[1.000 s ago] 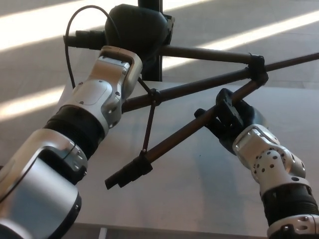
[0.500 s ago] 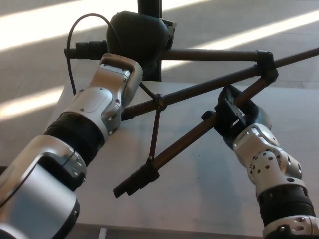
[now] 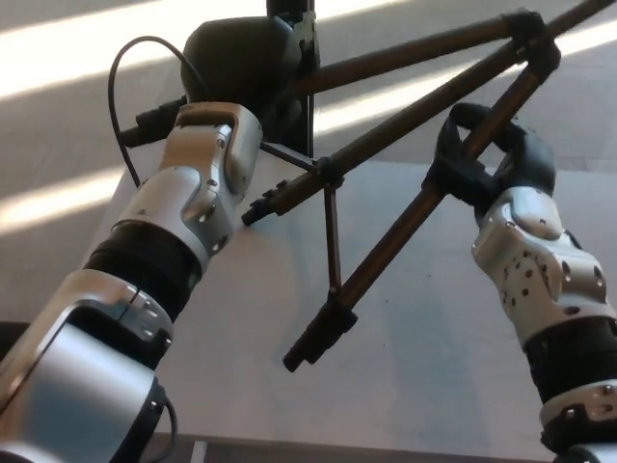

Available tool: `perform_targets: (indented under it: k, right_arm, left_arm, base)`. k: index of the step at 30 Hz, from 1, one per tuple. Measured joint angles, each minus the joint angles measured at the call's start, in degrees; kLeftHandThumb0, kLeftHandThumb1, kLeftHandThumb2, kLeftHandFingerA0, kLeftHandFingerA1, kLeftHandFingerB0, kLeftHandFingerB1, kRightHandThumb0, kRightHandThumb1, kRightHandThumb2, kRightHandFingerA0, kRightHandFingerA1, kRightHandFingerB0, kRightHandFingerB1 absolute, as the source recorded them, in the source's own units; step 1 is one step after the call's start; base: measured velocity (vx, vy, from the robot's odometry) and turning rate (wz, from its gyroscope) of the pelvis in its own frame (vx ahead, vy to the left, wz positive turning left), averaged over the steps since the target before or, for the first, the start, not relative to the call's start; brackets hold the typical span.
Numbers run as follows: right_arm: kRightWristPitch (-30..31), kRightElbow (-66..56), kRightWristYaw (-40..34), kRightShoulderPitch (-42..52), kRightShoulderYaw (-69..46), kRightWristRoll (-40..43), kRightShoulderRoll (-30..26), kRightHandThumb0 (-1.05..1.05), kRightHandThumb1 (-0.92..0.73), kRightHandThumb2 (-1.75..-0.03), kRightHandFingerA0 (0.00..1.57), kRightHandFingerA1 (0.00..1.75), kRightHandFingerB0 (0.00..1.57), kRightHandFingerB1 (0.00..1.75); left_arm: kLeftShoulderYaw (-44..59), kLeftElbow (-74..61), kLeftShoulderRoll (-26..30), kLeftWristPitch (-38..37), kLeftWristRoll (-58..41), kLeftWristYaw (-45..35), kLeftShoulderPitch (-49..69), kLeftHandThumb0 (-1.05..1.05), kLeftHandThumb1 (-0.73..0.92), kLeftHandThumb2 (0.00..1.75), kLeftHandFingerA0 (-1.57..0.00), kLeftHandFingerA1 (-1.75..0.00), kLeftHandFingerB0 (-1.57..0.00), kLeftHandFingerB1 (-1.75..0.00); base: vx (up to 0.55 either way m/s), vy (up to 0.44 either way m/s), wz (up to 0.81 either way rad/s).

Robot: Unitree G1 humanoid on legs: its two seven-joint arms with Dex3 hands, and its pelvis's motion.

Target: Use both hands of the robot to pick up the tripod lying in the middle of the desk and make it stand upright on the desk

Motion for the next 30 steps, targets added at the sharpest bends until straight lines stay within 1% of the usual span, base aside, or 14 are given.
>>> perform_targets:
  k: [5,8,11,12,13,16,19,20,21,22,23,26,27,30]
  right_arm:
    - [-0.1,0.0,1.6,-4.1,4.8,-3.5,-4.7,-0.23,-0.36,-1.42,1.04,1.75,0.87,1.51]
    - [-0.6,0.1,2.7,-6.3,7.3,-5.4,-6.8,-0.29,-0.35,-1.40,1.01,1.75,0.89,1.50]
    - [-1.0,0.4,3.7,-8.0,9.7,-7.2,-8.5,-0.29,-0.32,-1.39,0.98,1.74,0.89,1.51]
    - [-1.1,0.5,3.9,-8.4,10.4,-7.8,-8.9,-0.28,-0.34,-1.41,0.98,1.75,0.90,1.53]
    - [-1.1,0.6,4.2,-8.9,11.3,-8.4,-9.3,-0.26,-0.34,-1.38,1.00,1.75,0.88,1.51]
    - [-1.4,0.8,4.9,-10.1,13.8,-10.4,-10.3,-0.32,-0.47,-1.10,1.01,1.66,0.92,1.38]
    - [-1.7,0.8,5.5,-10.8,16.2,-11.9,-10.9,-0.33,-0.34,-1.33,1.00,1.70,0.94,1.40]
    - [-1.7,0.8,5.6,-10.9,16.5,-12.2,-11.0,-0.26,-0.27,-1.49,0.98,1.73,0.92,1.53]
    - [-1.8,0.8,5.8,-11.3,17.7,-13.1,-11.2,-0.26,-0.32,-1.47,0.98,1.74,0.89,1.56]
    - [-2.0,0.8,5.9,-11.4,18.6,-13.7,-11.3,-0.25,-0.36,-1.43,0.99,1.75,0.87,1.56]
    - [-2.0,0.8,5.9,-11.4,19.1,-14.2,-11.3,-0.24,-0.39,-1.38,1.01,1.75,0.85,1.56]
    - [-2.1,0.3,6.3,-11.3,21.3,-15.7,-11.4,-0.24,-0.41,-1.37,1.00,1.75,0.83,1.57]
    - [-2.1,-0.1,6.5,-11.3,21.9,-16.3,-11.4,-0.23,-0.39,-1.42,1.00,1.75,0.84,1.58]
    - [-2.3,-1.0,7.1,-11.0,23.3,-17.8,-11.4,-0.23,-0.41,-1.39,1.00,1.75,0.82,1.57]
  left_arm:
    - [2.5,-0.2,-0.3,0.0,-1.5,0.1,0.4,-0.14,0.55,0.84,-0.82,-1.75,-0.66,-1.51]
    - [3.8,-0.7,-0.9,0.1,-2.1,0.1,1.0,-0.15,0.60,0.79,-0.94,-1.36,-0.72,-0.67]
    - [5.2,-1.8,-1.4,0.2,-3.0,0.2,2.3,-0.11,0.58,0.69,-0.89,-1.57,-0.78,-0.81]
    - [5.6,-2.3,-1.5,0.3,-3.3,0.3,2.7,-0.09,0.57,0.66,-0.82,-1.72,-0.68,-1.31]
    - [6.1,-2.9,-1.7,0.4,-3.6,0.4,3.3,-0.09,0.55,0.71,-0.84,-1.75,-0.66,-1.50]
    - [7.8,-4.9,-2.2,0.9,-4.5,0.6,5.2,-0.11,0.55,0.77,-0.85,-1.75,-0.68,-1.58]
    - [9.2,-6.3,-2.8,1.3,-5.4,1.1,7.1,-0.13,0.58,0.82,-0.83,-1.75,-0.66,-1.56]
    - [9.4,-6.5,-3.0,1.4,-5.5,1.2,7.4,-0.17,0.50,0.99,-1.17,-1.31,-0.83,-0.96]
    - [10.1,-7.1,-3.6,1.7,-5.9,1.6,8.4,-0.15,0.63,0.79,-0.88,-1.69,-0.78,-1.11]
    - [10.4,-7.5,-3.9,1.8,-6.2,2.0,9.3,-0.20,0.51,0.97,-1.16,-1.34,-0.86,-1.10]
    - [10.6,-7.7,-4.1,1.9,-6.3,2.2,9.9,-0.13,0.61,0.79,-0.83,-1.75,-0.63,-1.59]
    - [11.4,-9.2,-5.0,2.3,-6.9,3.1,12.6,-0.13,0.61,0.78,-0.81,-1.75,-0.62,-1.59]
    - [11.7,-9.8,-5.4,2.4,-7.3,3.5,13.5,-0.14,0.68,0.69,-0.80,-1.50,-0.75,-1.00]
    - [12.0,-11.3,-5.9,2.8,-8.0,4.6,15.7,-0.11,0.69,0.66,-0.84,-1.64,-0.71,-1.17]
  base:
    - [0.00,0.000,0.00]
    - [0.00,0.000,0.00]
    - [0.00,0.000,0.00]
    - [0.00,0.000,0.00]
    - [0.00,0.000,0.00]
    - [0.00,0.000,0.00]
    - [0.00,0.000,0.00]
    - [0.00,0.000,0.00]
    - [0.00,0.000,0.00]
    - [0.00,0.000,0.00]
    - [0.00,0.000,0.00]
    - [0.00,0.000,0.00]
    - [0.00,0.000,0.00]
    - [0.00,0.000,0.00]
